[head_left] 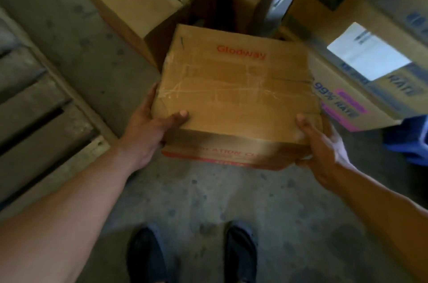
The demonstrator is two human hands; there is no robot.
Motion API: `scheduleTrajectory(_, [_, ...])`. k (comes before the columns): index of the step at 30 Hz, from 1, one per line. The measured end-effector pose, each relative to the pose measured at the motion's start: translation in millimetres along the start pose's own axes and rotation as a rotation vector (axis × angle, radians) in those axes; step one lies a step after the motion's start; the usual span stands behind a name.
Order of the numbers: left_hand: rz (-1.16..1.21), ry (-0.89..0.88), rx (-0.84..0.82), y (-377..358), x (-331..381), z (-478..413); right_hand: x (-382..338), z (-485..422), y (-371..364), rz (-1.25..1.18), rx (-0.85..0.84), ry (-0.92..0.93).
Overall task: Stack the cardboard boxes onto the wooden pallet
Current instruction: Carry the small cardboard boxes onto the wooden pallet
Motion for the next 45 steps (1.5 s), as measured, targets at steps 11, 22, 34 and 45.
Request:
scheduleTrajectory(11, [0.053,-0.081,0.184,103.8,18.6,115.1,-27.5,96.2,-38.6,0.081,-0.107,0.307])
scheduleTrajectory(22, [0.133,-0.182,0.464,303.7,46.6,215.6,-46.7,253.5,-183.1,0.160,-0.446,0.550])
scheduleTrajectory(34, [0.293,-0.194,0.592,441.8,62.9,148.4,-83.4,276.2,-388.9,0.210,-0.597,0.680])
scheduleTrajectory(45, [0.481,-0.139,0.776,512.6,81.9,43.7,-117.2,260.3,-550.2,0.308,-0.660,0.655])
Point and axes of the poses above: each hand's wrist, its own z-axis away from the middle knuckle, its own y-axis out of the back of the hand, x = y × z, the point moved 1 cm from there along -z, towards the middle knuckle, and after that the axes turned 9 degrees about x, right-handed, at the moved point
